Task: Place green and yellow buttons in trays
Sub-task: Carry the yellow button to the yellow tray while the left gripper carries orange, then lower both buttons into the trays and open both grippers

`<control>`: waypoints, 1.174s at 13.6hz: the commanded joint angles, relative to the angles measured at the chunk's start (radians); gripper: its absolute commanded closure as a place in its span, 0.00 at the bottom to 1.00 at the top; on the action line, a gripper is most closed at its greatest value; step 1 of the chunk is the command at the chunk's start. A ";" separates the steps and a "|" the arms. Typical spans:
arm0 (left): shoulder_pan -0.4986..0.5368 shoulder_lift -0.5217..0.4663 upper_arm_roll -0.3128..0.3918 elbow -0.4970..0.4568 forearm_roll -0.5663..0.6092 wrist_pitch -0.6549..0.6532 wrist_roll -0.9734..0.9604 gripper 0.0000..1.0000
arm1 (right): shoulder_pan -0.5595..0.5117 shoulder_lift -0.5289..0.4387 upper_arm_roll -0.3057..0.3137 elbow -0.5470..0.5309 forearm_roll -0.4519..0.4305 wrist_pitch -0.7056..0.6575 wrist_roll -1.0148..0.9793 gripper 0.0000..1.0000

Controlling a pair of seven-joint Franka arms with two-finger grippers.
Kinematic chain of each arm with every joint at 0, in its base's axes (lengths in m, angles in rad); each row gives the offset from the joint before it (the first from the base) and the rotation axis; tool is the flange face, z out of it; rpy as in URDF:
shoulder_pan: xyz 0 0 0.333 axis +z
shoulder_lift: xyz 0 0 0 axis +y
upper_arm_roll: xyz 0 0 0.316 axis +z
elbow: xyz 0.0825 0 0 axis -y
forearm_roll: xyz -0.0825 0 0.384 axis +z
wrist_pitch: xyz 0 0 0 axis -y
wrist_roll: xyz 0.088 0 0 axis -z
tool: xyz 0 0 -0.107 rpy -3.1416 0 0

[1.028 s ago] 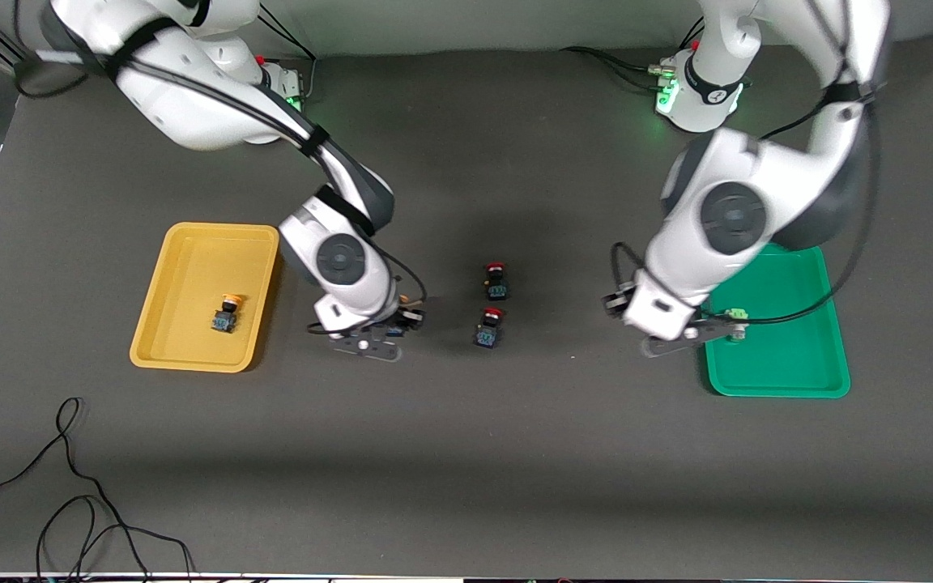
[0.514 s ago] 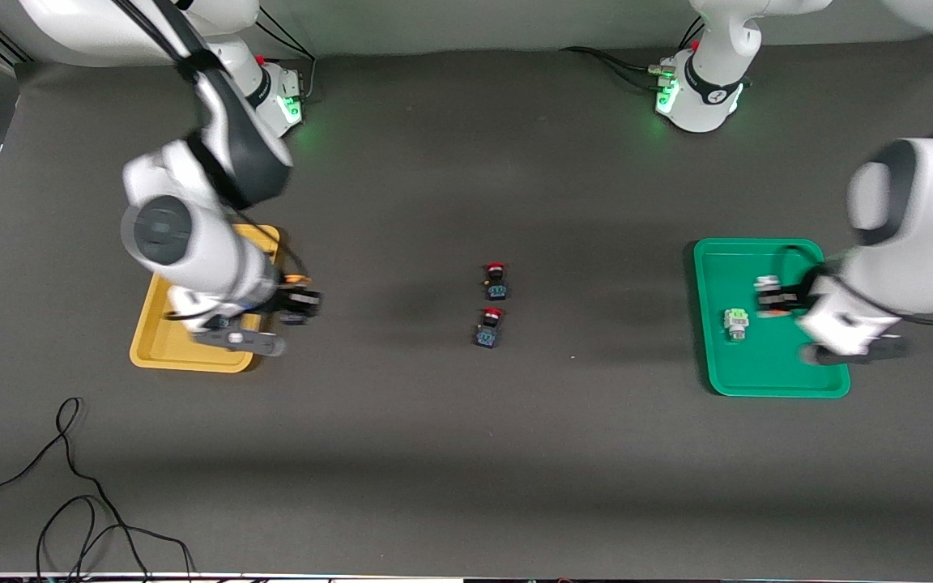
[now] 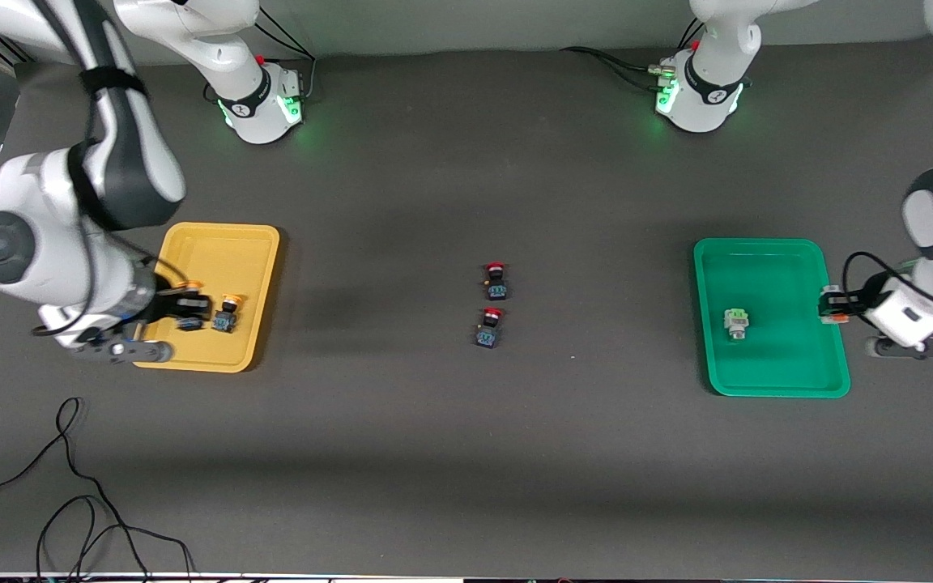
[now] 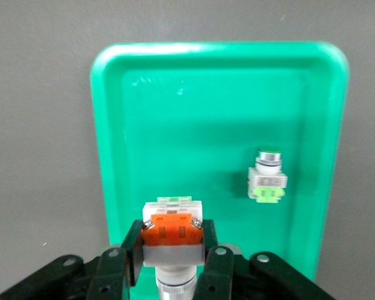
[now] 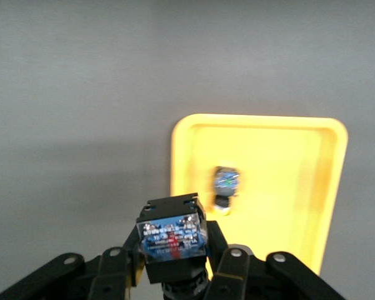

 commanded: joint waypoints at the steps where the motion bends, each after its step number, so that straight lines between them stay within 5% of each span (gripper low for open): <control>1: 0.013 0.001 -0.012 -0.200 0.018 0.264 0.015 0.75 | -0.002 -0.032 -0.103 -0.107 0.053 0.108 -0.166 1.00; 5: 0.024 0.061 -0.010 -0.234 0.018 0.376 0.015 0.69 | -0.015 -0.026 -0.140 -0.379 0.052 0.460 -0.237 1.00; 6: 0.023 0.068 -0.010 -0.228 0.020 0.374 0.016 0.48 | -0.015 -0.013 -0.140 -0.445 0.052 0.566 -0.237 1.00; 7: 0.021 0.070 -0.010 -0.222 0.020 0.371 0.018 0.03 | -0.015 0.013 -0.140 -0.469 0.048 0.616 -0.237 1.00; 11: 0.023 0.035 -0.012 -0.147 0.020 0.269 0.042 0.00 | -0.036 0.077 -0.140 -0.496 0.041 0.711 -0.265 1.00; 16: 0.021 0.001 -0.018 0.195 0.008 -0.206 0.062 0.00 | -0.050 0.155 -0.140 -0.503 0.044 0.788 -0.259 1.00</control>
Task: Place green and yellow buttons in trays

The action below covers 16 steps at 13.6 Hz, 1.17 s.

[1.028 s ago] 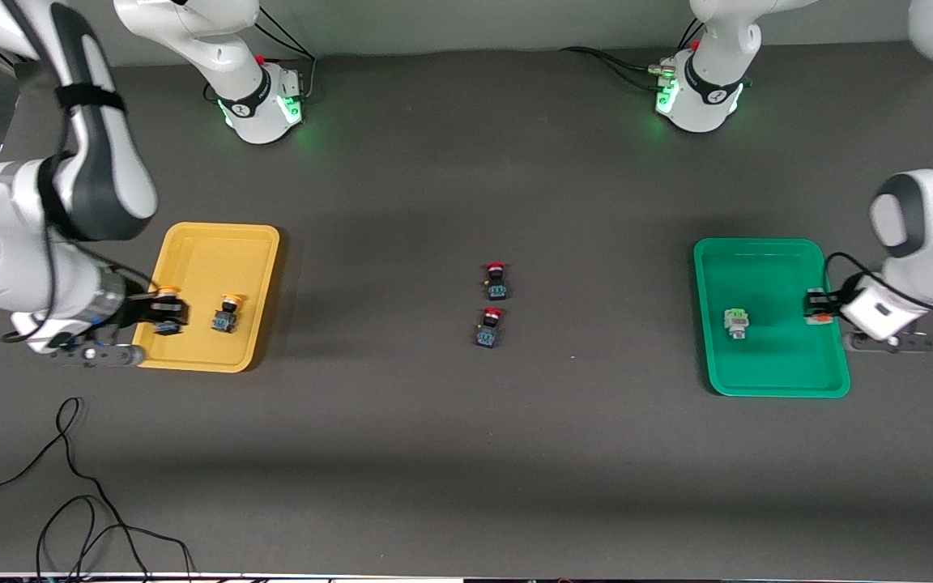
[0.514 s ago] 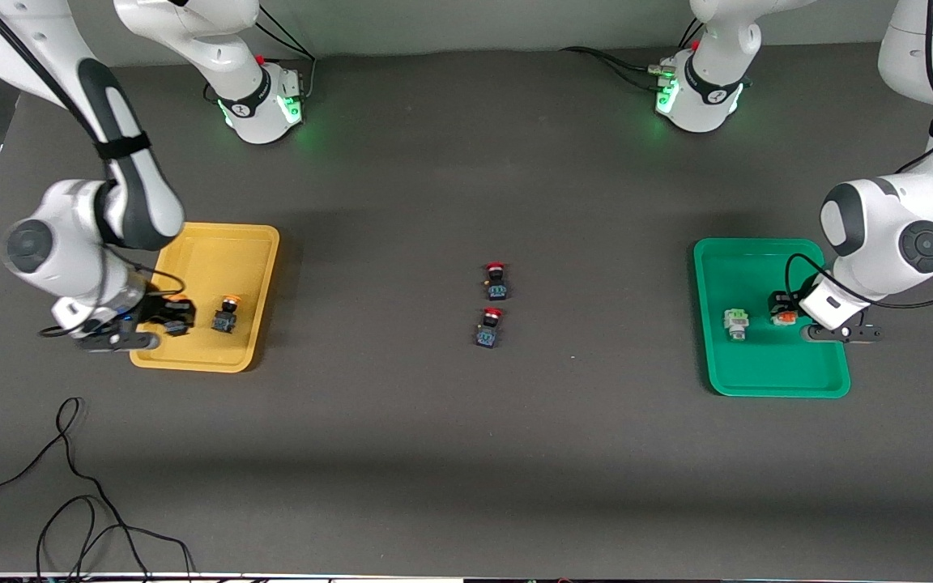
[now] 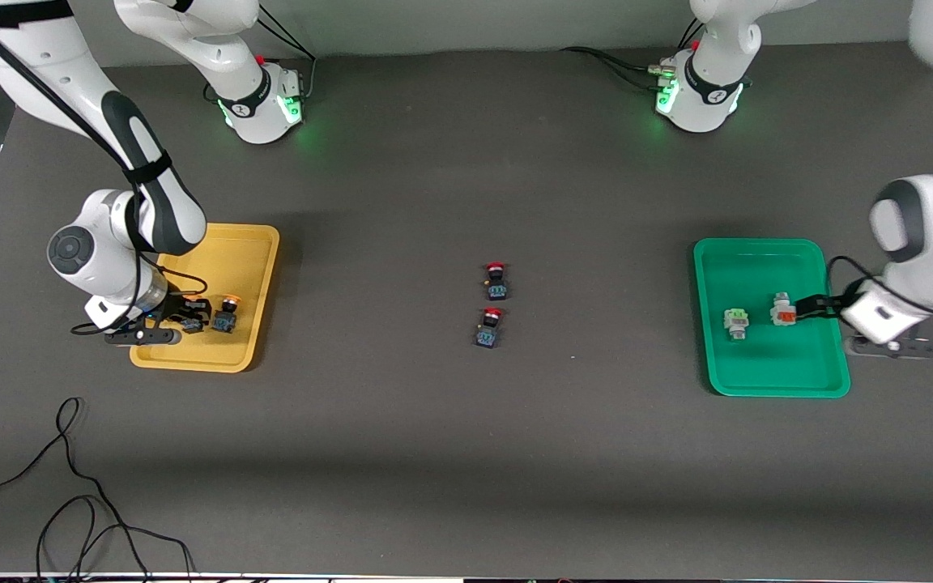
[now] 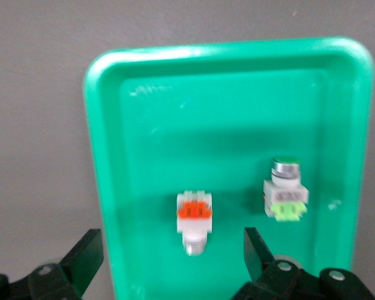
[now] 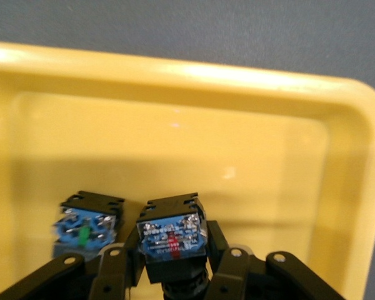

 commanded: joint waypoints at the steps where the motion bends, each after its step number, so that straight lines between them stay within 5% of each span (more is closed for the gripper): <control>1: 0.001 -0.013 -0.016 0.201 -0.005 -0.264 0.016 0.00 | -0.004 0.015 0.001 -0.001 0.020 0.023 -0.005 1.00; 3: -0.002 -0.048 -0.019 0.277 -0.009 -0.395 0.016 0.00 | -0.003 0.012 0.001 -0.001 0.020 0.011 0.113 1.00; 11: -0.030 -0.220 -0.125 0.255 -0.046 -0.453 -0.066 0.00 | -0.003 0.007 0.001 0.005 0.017 -0.004 0.219 1.00; 12: -0.070 -0.238 -0.112 0.254 -0.046 -0.458 -0.076 0.00 | -0.003 0.003 0.000 0.006 0.012 -0.020 0.208 0.75; 13: -0.115 -0.250 -0.082 0.254 -0.046 -0.472 -0.106 0.00 | -0.006 -0.014 0.000 0.008 0.012 -0.049 0.198 0.01; 16: -0.275 -0.277 0.032 0.257 -0.048 -0.493 -0.149 0.00 | 0.000 -0.104 -0.002 0.023 0.012 -0.142 0.179 0.00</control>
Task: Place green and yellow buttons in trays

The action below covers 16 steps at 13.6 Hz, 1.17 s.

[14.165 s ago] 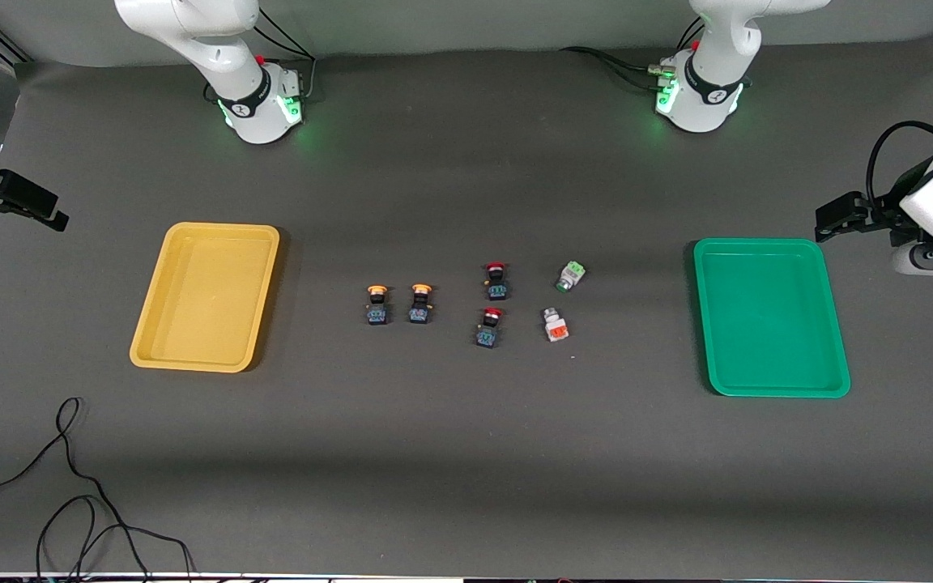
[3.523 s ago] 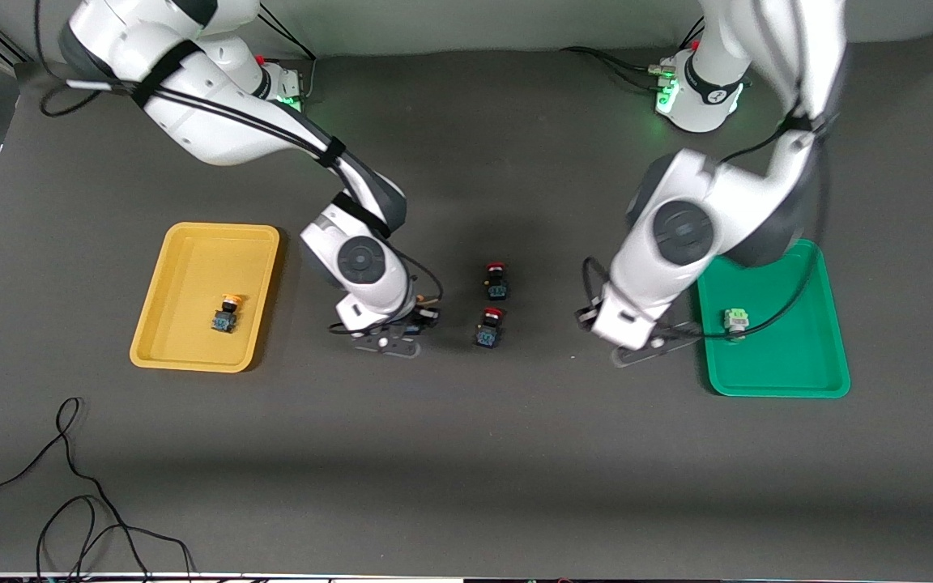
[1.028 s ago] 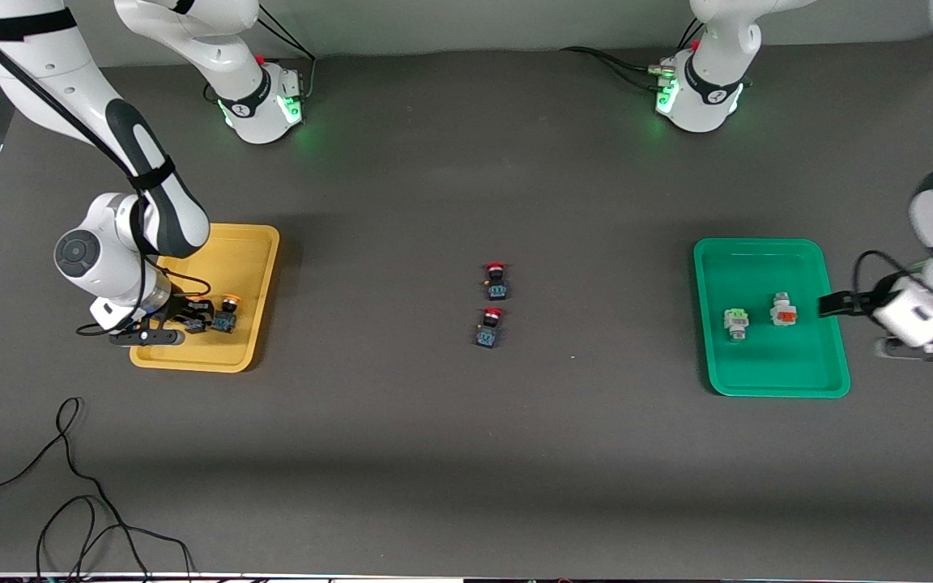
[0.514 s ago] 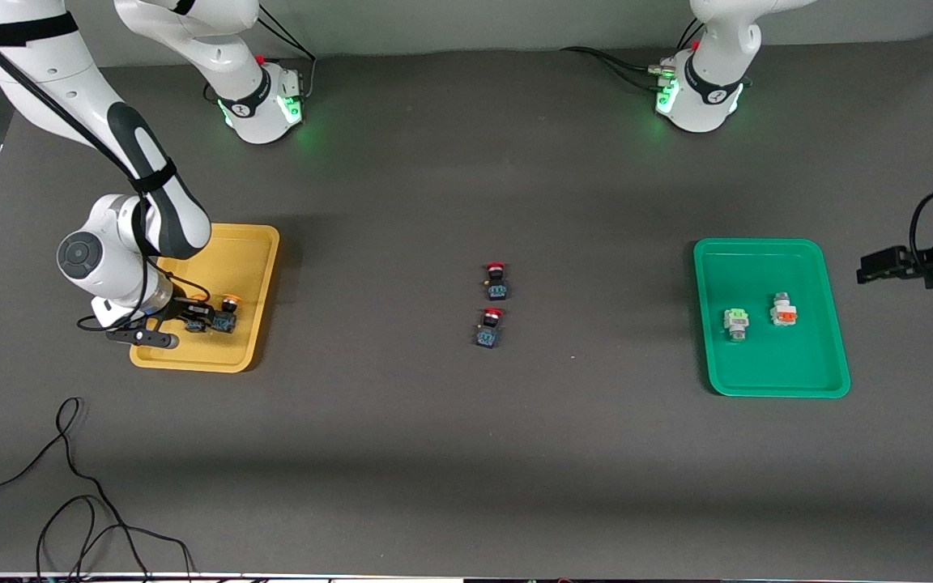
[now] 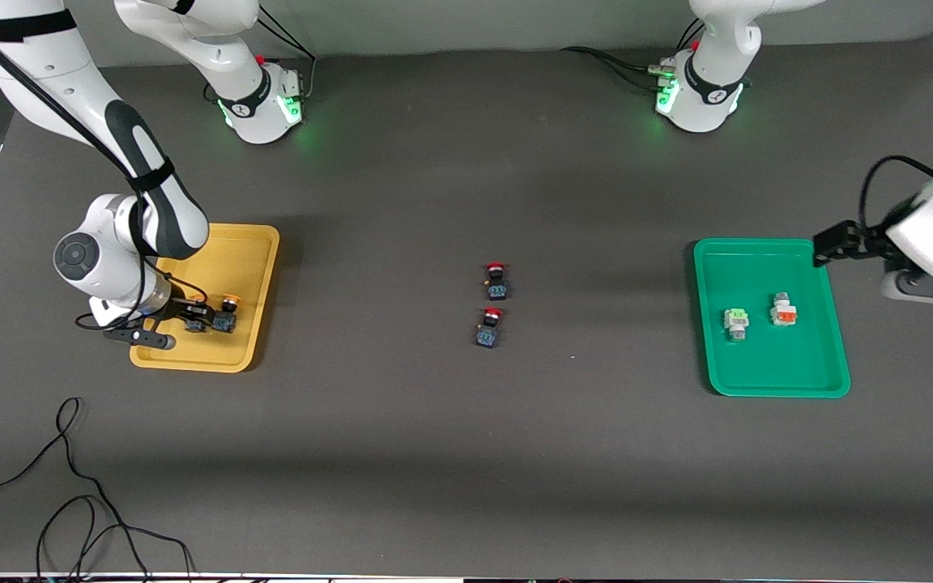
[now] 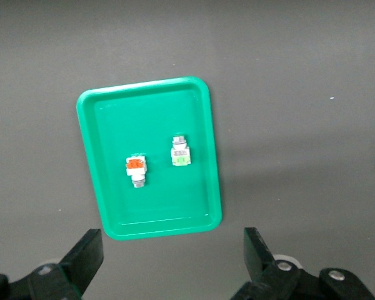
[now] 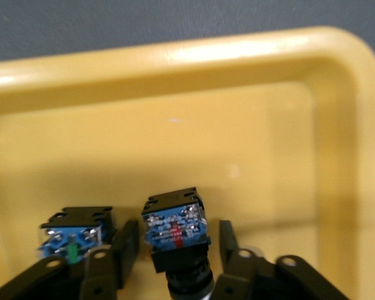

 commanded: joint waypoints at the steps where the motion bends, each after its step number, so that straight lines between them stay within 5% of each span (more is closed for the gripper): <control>1: -0.095 -0.046 0.075 -0.014 -0.011 -0.027 -0.049 0.00 | 0.002 -0.126 0.000 0.013 0.008 -0.121 -0.022 0.00; 6: -0.091 -0.060 0.074 0.002 -0.038 -0.110 -0.062 0.00 | 0.003 -0.296 0.049 0.072 0.010 -0.322 -0.004 0.00; 12: -0.091 -0.063 0.071 0.003 -0.037 -0.124 -0.062 0.00 | 0.002 -0.356 0.146 0.436 0.007 -0.819 0.088 0.00; 16: -0.087 -0.063 0.075 0.006 -0.037 -0.123 -0.056 0.00 | -0.006 -0.356 0.134 0.681 0.008 -1.060 0.076 0.00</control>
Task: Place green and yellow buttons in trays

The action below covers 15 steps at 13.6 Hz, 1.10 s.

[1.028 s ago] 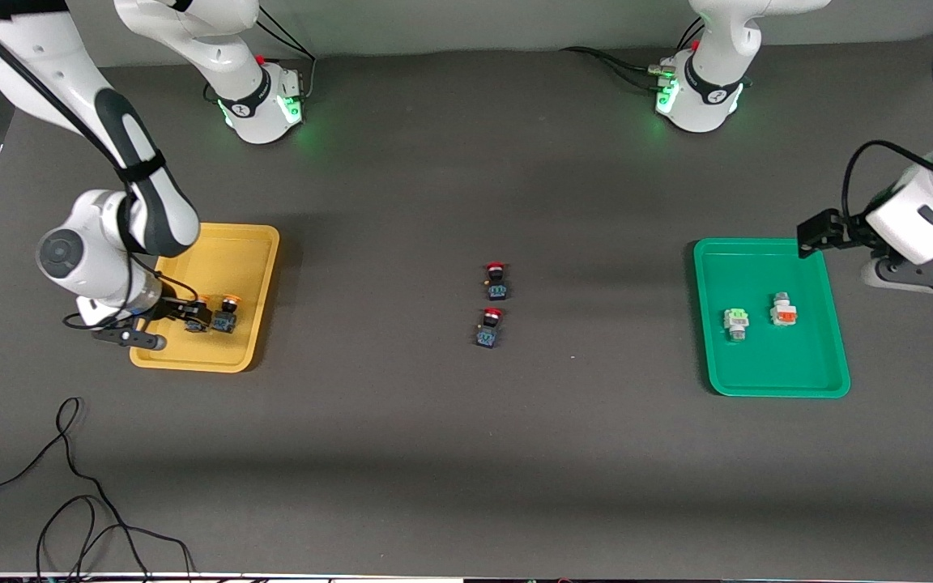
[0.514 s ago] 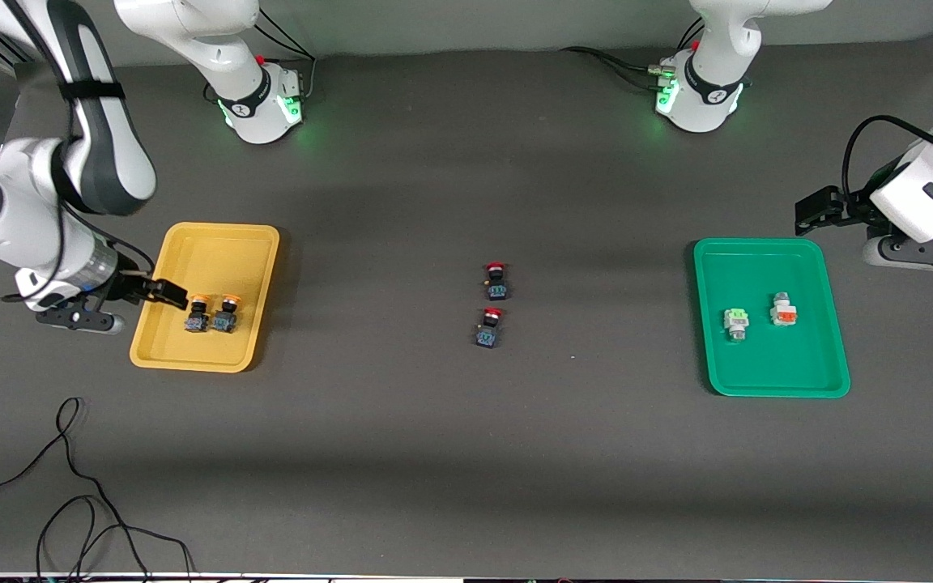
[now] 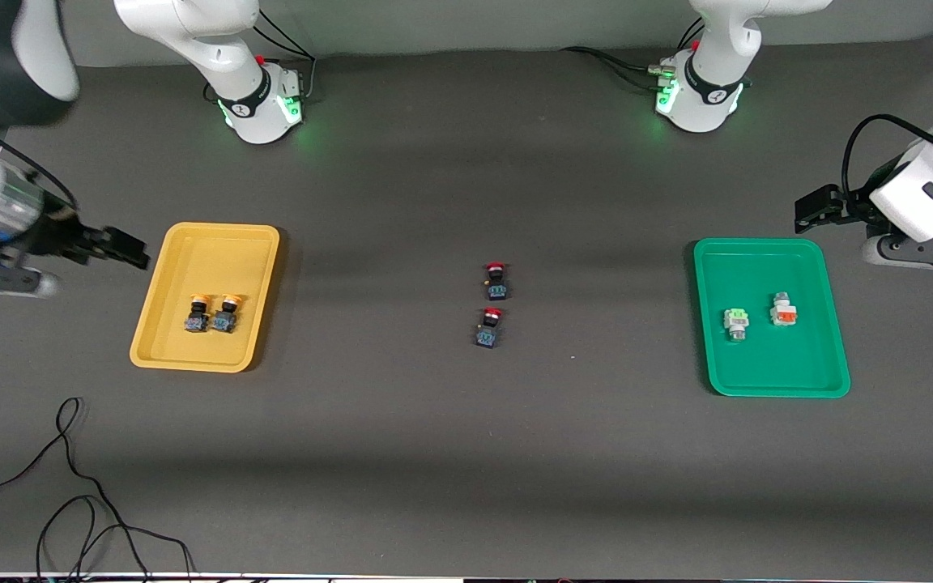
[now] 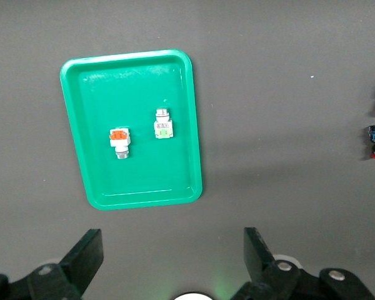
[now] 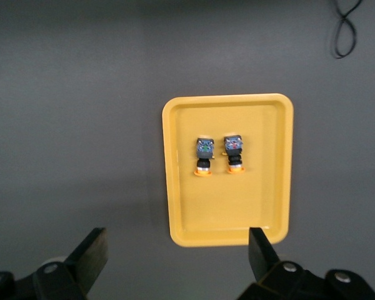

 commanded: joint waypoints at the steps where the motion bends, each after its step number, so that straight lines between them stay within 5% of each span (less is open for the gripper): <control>1: -0.012 -0.015 0.008 0.005 -0.006 -0.015 -0.011 0.00 | -0.008 0.026 -0.021 0.169 0.015 -0.128 0.002 0.00; 5: -0.018 -0.012 0.007 0.003 -0.003 -0.008 -0.012 0.00 | -0.008 0.031 -0.020 0.280 0.019 -0.213 0.002 0.00; 15: -0.012 -0.012 0.008 0.003 0.002 -0.002 -0.008 0.00 | -0.006 0.049 -0.010 0.286 0.021 -0.257 0.002 0.00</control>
